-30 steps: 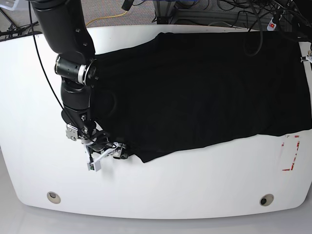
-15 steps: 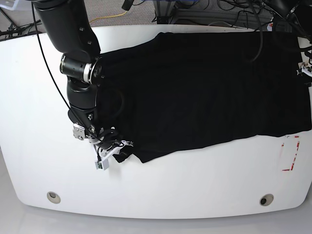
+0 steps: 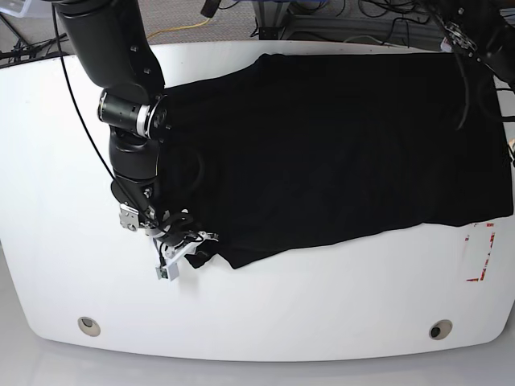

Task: Fold the T-shirt properly
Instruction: 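Regrasp the shirt edge with the right gripper near the hem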

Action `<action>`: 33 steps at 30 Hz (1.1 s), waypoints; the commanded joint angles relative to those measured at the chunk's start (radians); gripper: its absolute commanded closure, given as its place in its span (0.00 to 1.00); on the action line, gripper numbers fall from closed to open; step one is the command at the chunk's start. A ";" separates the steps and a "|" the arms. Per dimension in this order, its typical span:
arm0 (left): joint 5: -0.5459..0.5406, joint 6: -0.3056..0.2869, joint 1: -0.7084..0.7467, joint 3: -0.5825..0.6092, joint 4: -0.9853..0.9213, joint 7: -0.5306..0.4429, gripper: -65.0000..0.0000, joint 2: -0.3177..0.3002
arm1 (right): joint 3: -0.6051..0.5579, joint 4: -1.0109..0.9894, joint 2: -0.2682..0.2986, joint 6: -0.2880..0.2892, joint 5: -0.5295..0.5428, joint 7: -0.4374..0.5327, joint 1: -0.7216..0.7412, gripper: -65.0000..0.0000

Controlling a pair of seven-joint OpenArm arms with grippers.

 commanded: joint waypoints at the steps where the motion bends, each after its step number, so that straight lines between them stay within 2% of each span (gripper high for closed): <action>1: -0.014 -0.001 -0.033 0.074 -0.109 -0.089 0.25 -0.076 | 0.001 0.016 0.005 0.006 0.015 0.019 0.039 0.95; 6: -0.014 -0.001 -0.086 0.146 -0.265 -0.201 0.25 -0.092 | 0.001 0.016 0.005 0.006 0.015 0.017 0.039 0.95; 9: -0.014 -0.002 -0.107 0.166 -0.334 -0.236 0.25 -0.112 | 0.001 0.016 0.005 0.006 0.015 0.017 0.039 0.95; 14: -0.014 -0.052 -0.164 0.208 -0.419 -0.254 0.25 -0.115 | 0.001 0.016 0.005 0.009 0.015 0.017 0.039 0.95; 23: -0.009 -0.050 -0.176 0.244 -0.504 -0.296 0.25 -0.115 | 0.002 0.016 0.007 0.012 0.015 0.017 0.039 0.95; 33: -0.008 -0.050 -0.148 0.209 -0.445 -0.290 0.25 -0.141 | 0.002 0.016 0.005 0.014 0.017 0.017 0.039 0.95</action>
